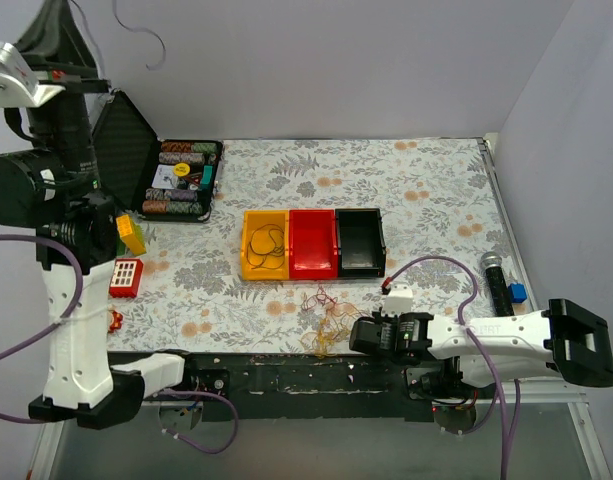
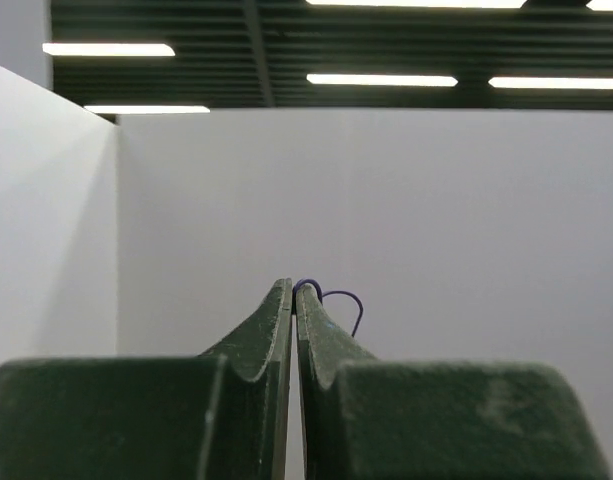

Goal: Untangle the cables

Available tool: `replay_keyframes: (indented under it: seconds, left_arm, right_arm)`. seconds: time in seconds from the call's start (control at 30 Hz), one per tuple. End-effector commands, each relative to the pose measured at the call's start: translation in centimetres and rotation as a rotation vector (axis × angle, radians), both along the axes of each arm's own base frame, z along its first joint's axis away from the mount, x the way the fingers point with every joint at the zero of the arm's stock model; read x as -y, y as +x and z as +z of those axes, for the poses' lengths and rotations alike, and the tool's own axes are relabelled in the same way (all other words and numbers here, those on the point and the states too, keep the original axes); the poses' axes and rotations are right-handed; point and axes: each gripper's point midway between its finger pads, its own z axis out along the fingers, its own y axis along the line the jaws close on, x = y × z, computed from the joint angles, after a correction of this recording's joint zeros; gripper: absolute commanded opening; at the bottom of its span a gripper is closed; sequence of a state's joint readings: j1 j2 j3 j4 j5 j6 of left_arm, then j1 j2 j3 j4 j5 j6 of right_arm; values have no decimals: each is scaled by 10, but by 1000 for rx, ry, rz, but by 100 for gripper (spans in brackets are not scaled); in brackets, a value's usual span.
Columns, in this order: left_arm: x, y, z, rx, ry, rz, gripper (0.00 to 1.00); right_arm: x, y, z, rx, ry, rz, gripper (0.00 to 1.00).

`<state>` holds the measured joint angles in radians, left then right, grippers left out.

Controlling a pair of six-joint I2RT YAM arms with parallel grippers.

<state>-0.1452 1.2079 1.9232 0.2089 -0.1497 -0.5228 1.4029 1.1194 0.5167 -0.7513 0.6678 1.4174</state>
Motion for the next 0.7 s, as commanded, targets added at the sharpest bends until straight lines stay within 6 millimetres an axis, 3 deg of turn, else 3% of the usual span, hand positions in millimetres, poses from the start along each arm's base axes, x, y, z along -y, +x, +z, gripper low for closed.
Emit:
replay_keyframes:
  seconds: [0.0, 0.17, 0.37, 0.5, 0.63, 0.67]
  left_arm:
    - [55, -25, -29, -87, 183, -282, 0]
    - [76, -32, -57, -142, 276, -374, 0]
    - [90, -37, -75, -163, 329, -437, 0]
    - [95, -31, -85, -186, 323, -477, 0]
    - [100, -22, -91, -207, 317, -510, 0]
    - [101, -20, -93, -212, 313, -516, 0]
  right_arm:
    - [-21, 16, 42, 98, 46, 68, 1]
    - [-50, 29, 88, 187, 134, 144, 1]
    - [-73, 37, 143, 286, 263, 227, 25]
    - [-71, 40, 156, 315, 279, 228, 26]
    - [-66, 37, 146, 294, 269, 229, 25]
    - [-66, 36, 143, 292, 268, 232, 30]
